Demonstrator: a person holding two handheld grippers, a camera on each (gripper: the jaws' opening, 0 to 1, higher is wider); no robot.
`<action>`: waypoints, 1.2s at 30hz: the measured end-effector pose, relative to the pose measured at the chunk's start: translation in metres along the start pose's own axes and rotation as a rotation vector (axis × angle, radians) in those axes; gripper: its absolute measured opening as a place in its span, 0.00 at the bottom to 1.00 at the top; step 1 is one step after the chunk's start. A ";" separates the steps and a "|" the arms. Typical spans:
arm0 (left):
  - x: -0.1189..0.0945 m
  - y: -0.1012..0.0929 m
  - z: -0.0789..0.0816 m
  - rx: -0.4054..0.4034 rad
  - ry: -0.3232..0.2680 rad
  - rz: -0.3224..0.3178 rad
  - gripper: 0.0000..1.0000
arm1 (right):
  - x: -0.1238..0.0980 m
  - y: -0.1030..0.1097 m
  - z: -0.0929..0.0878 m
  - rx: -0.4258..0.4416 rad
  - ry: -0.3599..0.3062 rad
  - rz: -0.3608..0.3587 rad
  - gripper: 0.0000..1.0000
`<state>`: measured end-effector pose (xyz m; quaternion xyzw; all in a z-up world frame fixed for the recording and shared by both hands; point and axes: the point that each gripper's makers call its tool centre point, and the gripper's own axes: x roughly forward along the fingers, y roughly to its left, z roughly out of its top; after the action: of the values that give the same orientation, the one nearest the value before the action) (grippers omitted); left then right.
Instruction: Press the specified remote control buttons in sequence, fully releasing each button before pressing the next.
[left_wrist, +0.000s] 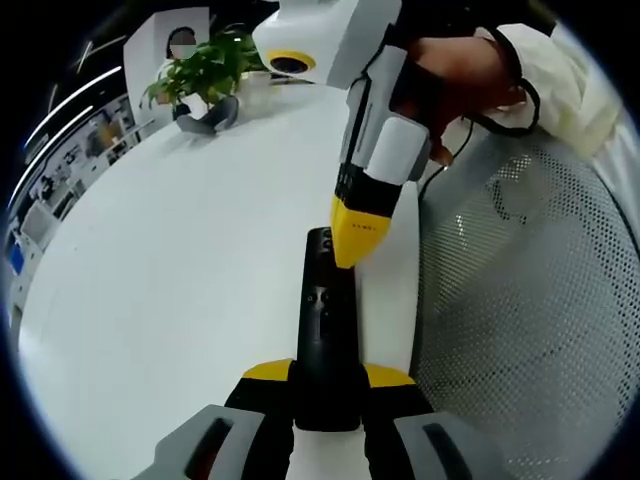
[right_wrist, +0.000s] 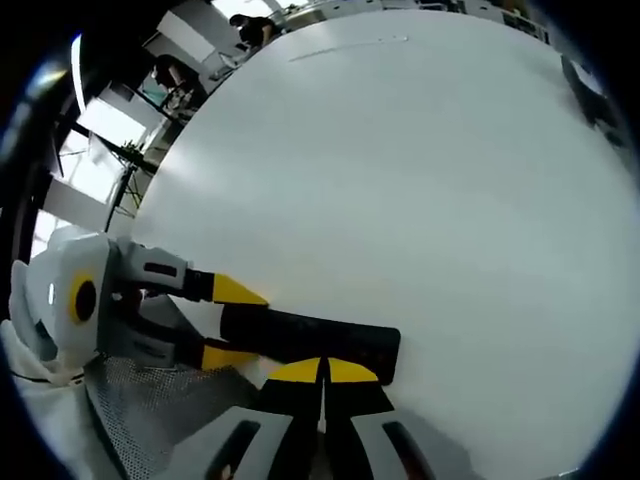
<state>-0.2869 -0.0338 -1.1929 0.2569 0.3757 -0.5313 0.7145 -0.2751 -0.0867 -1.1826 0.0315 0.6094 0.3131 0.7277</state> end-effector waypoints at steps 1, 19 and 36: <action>0.000 0.000 0.000 0.000 0.000 -0.001 0.24 | 0.001 0.000 -0.001 -0.008 0.004 -0.005 0.00; 0.000 -0.001 -0.001 0.008 0.009 0.002 0.24 | 0.004 0.001 -0.003 -0.148 0.021 -0.072 0.00; 0.000 -0.002 -0.001 0.003 0.004 -0.001 0.24 | 0.000 0.000 0.011 -0.228 -0.012 -0.108 0.00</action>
<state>-0.2889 -0.0333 -1.1939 0.2589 0.3762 -0.5317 0.7132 -0.2650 -0.0834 -1.1802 -0.0823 0.5662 0.3406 0.7460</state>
